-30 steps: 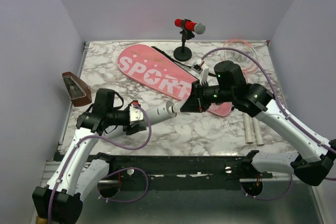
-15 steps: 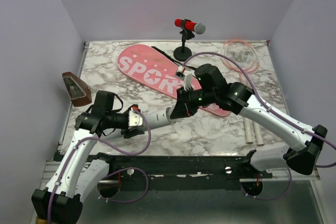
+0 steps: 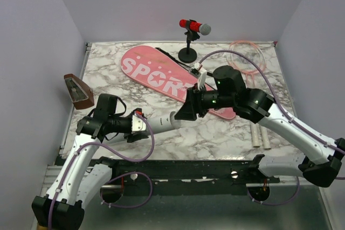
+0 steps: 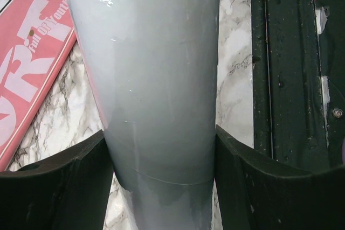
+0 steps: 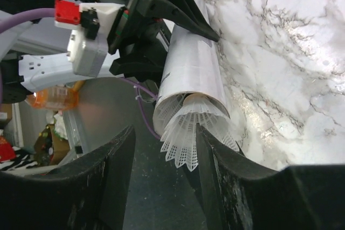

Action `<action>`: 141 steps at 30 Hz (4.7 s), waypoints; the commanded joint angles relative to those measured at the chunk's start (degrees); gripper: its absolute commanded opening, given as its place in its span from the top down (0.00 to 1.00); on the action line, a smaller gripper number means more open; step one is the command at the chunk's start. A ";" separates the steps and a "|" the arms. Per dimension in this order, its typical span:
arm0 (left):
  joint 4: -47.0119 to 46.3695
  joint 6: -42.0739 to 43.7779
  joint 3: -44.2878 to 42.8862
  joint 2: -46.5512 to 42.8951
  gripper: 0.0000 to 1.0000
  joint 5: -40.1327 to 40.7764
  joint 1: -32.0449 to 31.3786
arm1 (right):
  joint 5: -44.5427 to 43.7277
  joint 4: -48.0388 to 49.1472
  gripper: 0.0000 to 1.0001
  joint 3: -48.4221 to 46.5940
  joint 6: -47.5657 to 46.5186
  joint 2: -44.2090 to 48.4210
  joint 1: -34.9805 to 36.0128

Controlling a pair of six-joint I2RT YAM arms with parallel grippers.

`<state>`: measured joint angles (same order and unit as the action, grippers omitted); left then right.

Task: Pack up the badminton gear

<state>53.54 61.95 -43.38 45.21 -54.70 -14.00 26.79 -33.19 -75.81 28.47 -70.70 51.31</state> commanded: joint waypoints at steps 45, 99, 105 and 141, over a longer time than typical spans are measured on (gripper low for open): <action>-1.42 -3.59 -3.47 -0.91 0.46 -6.65 -0.15 | -6.84 15.52 0.35 13.58 6.86 -2.51 1.60; -2.91 -4.21 -0.83 -1.79 0.46 0.38 -0.41 | -53.59 27.74 0.30 35.12 32.61 -8.67 -16.07; -2.83 -4.03 -0.48 -1.79 0.46 0.47 -0.41 | -57.01 27.39 0.31 34.68 33.14 -8.32 -16.68; -2.30 -3.68 0.04 -1.88 0.47 -0.23 -0.41 | -61.35 21.32 1.00 33.71 25.08 0.99 -20.37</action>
<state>51.55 57.41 -43.22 43.86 -53.76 -14.02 -35.27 -11.53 -42.02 60.34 -75.02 31.20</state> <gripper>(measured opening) 0.718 0.010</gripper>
